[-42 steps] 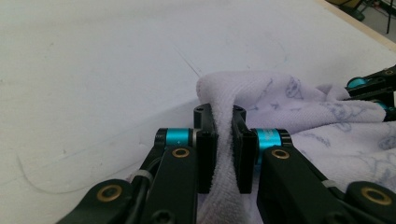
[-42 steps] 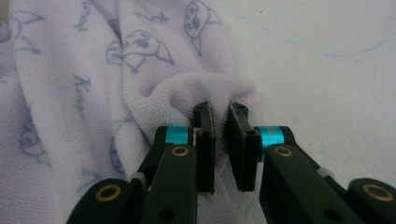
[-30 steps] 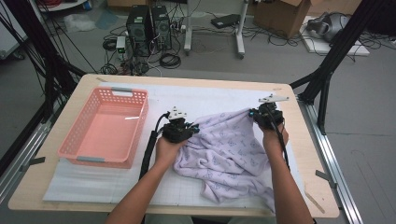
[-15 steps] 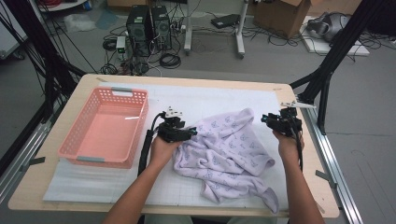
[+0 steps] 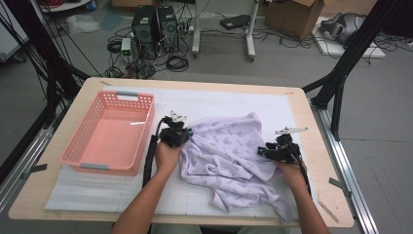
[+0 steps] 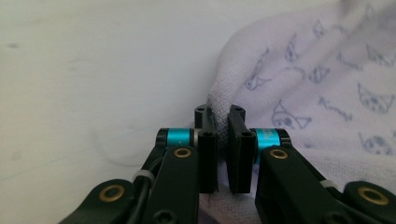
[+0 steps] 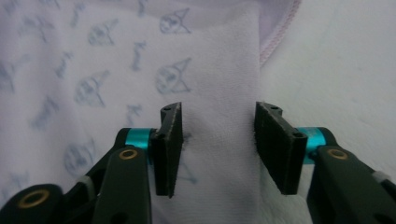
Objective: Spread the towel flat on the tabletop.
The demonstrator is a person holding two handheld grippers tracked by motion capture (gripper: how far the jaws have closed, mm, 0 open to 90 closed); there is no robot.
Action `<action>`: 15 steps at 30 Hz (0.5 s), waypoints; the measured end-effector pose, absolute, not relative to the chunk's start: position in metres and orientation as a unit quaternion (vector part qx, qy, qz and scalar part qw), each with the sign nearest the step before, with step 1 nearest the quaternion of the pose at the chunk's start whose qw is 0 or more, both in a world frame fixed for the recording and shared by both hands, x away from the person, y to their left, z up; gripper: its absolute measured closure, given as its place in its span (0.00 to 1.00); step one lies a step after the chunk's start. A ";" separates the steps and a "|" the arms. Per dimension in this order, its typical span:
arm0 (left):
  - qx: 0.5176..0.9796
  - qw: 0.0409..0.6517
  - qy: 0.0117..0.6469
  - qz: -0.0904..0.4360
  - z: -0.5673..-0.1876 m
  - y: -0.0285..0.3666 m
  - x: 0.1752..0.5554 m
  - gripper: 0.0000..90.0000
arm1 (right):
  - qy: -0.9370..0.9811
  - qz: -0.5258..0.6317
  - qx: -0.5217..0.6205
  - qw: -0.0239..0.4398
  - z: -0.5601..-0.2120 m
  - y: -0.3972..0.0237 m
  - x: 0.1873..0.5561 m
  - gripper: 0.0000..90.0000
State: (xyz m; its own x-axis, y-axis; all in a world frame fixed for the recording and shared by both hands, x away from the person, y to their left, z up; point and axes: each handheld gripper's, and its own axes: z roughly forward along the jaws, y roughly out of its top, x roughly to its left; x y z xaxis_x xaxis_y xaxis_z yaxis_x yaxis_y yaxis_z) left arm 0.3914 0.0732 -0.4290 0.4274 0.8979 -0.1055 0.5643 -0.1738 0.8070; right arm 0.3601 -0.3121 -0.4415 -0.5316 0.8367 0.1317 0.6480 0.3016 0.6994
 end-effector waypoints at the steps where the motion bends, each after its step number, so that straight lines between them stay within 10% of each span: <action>1: 0.737 0.411 0.495 0.206 -0.428 0.075 0.391 0.93 | 0.799 0.366 0.459 0.130 -0.442 -0.311 0.362 0.68; 4: 0.740 0.412 0.490 0.208 -0.426 0.077 0.388 0.93 | 0.808 0.356 0.450 0.132 -0.435 -0.311 0.376 0.93; 12: 0.750 0.432 0.468 0.179 -0.440 0.068 0.379 0.92 | 0.765 0.359 0.441 0.303 -0.388 -0.304 0.413 0.93; 15: 0.753 0.432 0.467 0.166 -0.442 0.069 0.378 0.85 | 0.764 0.390 0.433 0.278 -0.386 -0.301 0.411 0.83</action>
State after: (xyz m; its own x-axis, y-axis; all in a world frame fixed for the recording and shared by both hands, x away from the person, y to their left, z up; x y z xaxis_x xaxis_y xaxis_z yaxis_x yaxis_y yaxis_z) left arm 0.3779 0.0695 -0.4419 0.5082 0.8475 -0.1534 0.5604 -0.1901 0.8061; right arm 0.4114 -0.3006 -0.3863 -0.4702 0.8783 -0.0871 0.4446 0.3209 0.8363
